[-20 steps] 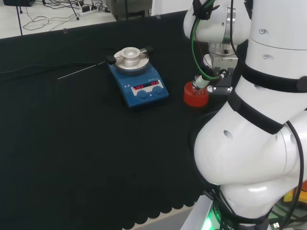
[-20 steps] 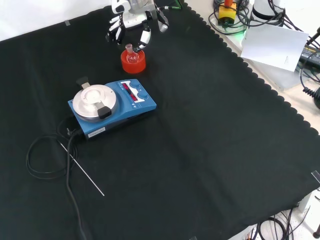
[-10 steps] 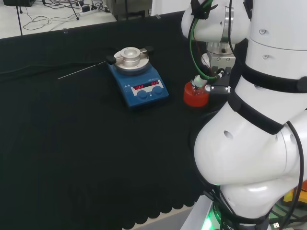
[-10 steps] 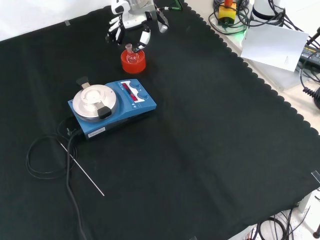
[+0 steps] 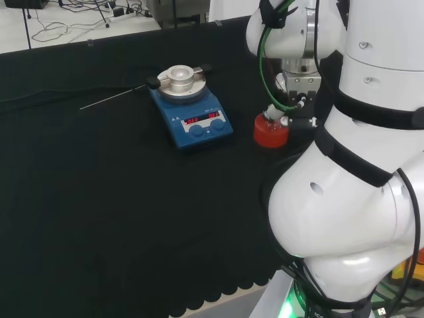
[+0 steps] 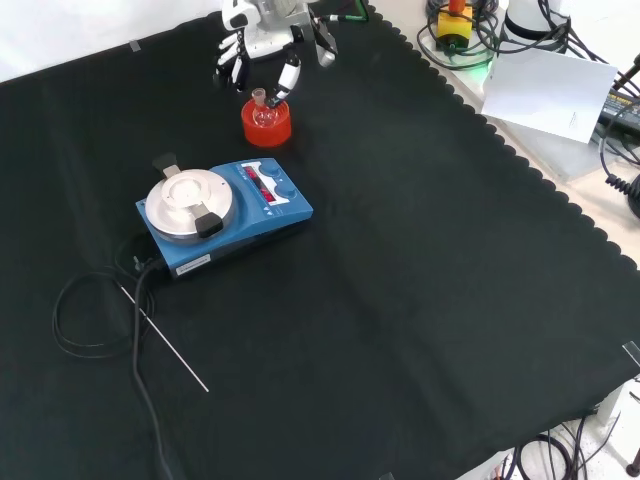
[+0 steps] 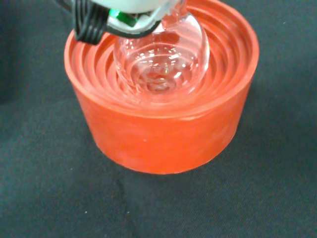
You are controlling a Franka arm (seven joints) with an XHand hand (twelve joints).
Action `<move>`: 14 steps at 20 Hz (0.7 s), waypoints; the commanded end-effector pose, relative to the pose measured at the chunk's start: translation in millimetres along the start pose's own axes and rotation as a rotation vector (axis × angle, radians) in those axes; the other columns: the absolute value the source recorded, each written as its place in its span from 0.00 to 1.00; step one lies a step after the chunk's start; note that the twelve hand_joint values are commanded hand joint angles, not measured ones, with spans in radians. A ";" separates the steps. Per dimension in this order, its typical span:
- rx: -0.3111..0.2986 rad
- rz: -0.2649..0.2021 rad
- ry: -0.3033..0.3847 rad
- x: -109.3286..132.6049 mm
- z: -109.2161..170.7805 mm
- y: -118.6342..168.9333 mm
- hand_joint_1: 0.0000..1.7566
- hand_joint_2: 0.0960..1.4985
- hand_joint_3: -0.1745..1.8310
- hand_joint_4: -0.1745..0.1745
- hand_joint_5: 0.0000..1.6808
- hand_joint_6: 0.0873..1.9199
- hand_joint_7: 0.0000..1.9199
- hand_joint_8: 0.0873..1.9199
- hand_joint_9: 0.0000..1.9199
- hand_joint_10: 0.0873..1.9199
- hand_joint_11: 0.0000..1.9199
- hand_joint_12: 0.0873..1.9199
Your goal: Pick up the round-bottom flask.
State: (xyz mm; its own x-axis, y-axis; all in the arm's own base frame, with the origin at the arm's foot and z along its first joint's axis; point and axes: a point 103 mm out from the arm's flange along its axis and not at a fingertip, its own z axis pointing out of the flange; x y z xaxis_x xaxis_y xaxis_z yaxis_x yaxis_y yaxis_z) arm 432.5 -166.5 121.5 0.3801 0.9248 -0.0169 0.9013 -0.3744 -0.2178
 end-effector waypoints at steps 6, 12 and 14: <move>0.004 0.013 0.027 -0.3 -51.3 -6.7 0.64 0.44 0.45 0.49 0.65 0.51 0.18 0.34 0.30 0.31 0.15 0.71; -0.004 0.002 0.017 10.1 -90.8 -13.6 0.63 0.44 0.45 0.52 0.65 0.51 0.18 0.34 0.30 0.31 0.17 0.70; -0.003 -0.003 0.009 14.3 -101.9 -14.4 0.63 0.44 0.45 0.52 0.65 0.51 0.18 0.34 0.30 0.31 0.17 0.70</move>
State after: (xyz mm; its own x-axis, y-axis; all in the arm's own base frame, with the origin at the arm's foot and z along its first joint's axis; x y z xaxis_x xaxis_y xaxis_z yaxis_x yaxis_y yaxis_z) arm 439.4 -162.5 190.1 0.3885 0.9215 0.0008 0.9000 -0.3793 -0.2148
